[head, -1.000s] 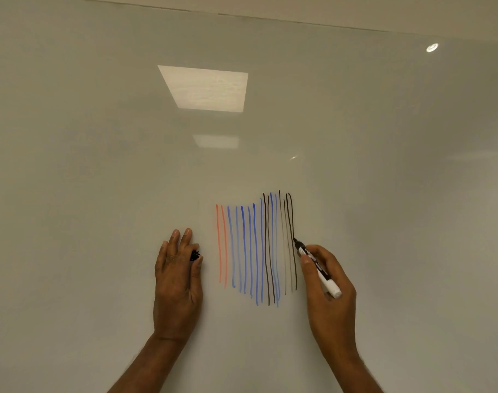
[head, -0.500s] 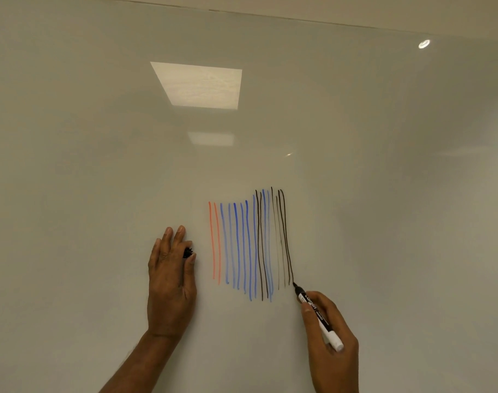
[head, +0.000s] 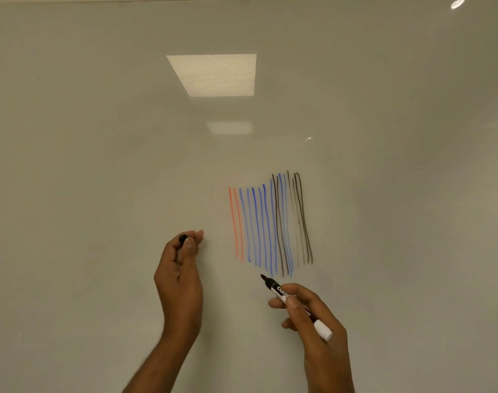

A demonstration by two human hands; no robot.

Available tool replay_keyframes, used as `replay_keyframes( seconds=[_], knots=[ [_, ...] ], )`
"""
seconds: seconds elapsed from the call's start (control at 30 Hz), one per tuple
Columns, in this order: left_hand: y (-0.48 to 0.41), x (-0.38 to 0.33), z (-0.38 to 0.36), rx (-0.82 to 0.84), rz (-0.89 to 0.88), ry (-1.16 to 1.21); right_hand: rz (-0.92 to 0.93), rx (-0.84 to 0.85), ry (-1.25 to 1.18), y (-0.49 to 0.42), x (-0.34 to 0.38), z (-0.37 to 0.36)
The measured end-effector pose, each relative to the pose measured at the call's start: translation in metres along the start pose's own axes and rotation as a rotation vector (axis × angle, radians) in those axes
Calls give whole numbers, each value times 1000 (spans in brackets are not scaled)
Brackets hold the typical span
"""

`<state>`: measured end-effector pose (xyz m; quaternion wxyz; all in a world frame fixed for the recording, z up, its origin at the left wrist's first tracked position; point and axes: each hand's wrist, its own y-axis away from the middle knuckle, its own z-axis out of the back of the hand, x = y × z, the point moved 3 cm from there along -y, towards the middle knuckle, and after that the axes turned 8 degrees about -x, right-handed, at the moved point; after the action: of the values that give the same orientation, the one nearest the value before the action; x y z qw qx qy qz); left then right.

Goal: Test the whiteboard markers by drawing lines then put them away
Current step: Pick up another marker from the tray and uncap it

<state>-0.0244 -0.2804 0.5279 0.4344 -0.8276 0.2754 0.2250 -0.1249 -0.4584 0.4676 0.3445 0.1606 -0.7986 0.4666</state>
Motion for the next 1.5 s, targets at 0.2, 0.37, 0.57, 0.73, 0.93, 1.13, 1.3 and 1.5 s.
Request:
replay_keyframes(
  seconds=[0.2, 0.37, 0.57, 0.73, 0.93, 1.13, 1.3, 1.5],
  knots=[
    [16, -13, 19, 151, 503, 317, -54, 146, -23, 20, 5, -35],
    [31, -17, 34, 204, 647, 393, -92, 193, -29, 34, 5, -54],
    [45, -20, 48, 259, 641, 326, -153, 170, -57, 46, -1, -65],
    [47, -16, 60, 262, 639, 272, -165, 167, -63, 54, -4, -71],
    [54, -11, 71, 230, 671, 274, -149, 165, -69, 61, -9, -77],
    [61, -3, 84, 163, 675, 276, -156, 127, -100, 72, -23, -85],
    [62, 6, 102, 149, 680, 238, -206, 180, -91, 86, -37, -95],
    [70, 29, 146, 127, 708, 88, -311, 228, -10, 109, -67, -95]
  ],
)
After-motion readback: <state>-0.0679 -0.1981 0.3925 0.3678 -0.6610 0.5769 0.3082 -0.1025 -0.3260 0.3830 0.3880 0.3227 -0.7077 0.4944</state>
